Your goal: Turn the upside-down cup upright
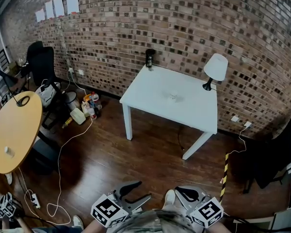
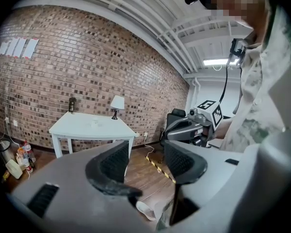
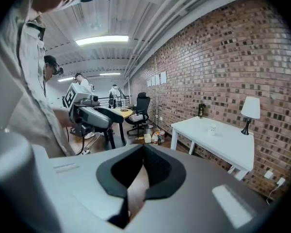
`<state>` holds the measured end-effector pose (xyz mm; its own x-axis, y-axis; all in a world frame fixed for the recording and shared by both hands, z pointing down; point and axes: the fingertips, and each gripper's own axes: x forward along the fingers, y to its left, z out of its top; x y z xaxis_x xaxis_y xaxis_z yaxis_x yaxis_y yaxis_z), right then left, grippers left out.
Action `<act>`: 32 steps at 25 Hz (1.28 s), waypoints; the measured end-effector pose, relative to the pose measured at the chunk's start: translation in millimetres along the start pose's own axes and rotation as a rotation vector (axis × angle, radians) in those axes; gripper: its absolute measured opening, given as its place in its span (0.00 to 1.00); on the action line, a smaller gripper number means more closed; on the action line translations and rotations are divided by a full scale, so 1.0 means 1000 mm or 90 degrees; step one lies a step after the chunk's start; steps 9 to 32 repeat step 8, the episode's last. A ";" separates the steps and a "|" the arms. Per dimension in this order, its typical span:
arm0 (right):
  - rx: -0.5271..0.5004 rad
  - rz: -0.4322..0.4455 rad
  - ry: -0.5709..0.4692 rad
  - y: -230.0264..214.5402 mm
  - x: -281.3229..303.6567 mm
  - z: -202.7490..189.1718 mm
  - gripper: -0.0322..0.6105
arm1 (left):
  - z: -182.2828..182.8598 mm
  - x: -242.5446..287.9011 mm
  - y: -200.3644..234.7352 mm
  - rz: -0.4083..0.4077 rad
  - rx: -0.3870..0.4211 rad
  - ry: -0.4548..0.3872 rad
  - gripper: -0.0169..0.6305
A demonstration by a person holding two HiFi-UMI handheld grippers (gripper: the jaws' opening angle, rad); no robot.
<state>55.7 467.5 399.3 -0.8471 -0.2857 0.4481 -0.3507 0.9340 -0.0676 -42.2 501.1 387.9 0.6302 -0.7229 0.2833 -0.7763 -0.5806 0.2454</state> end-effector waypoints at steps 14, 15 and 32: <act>-0.004 0.008 0.010 0.010 0.003 0.009 0.05 | 0.008 -0.017 0.004 0.022 -0.021 -0.022 0.39; -0.004 0.008 0.010 0.010 0.003 0.009 0.05 | 0.008 -0.017 0.004 0.022 -0.021 -0.022 0.39; -0.004 0.008 0.010 0.010 0.003 0.009 0.05 | 0.008 -0.017 0.004 0.022 -0.021 -0.022 0.39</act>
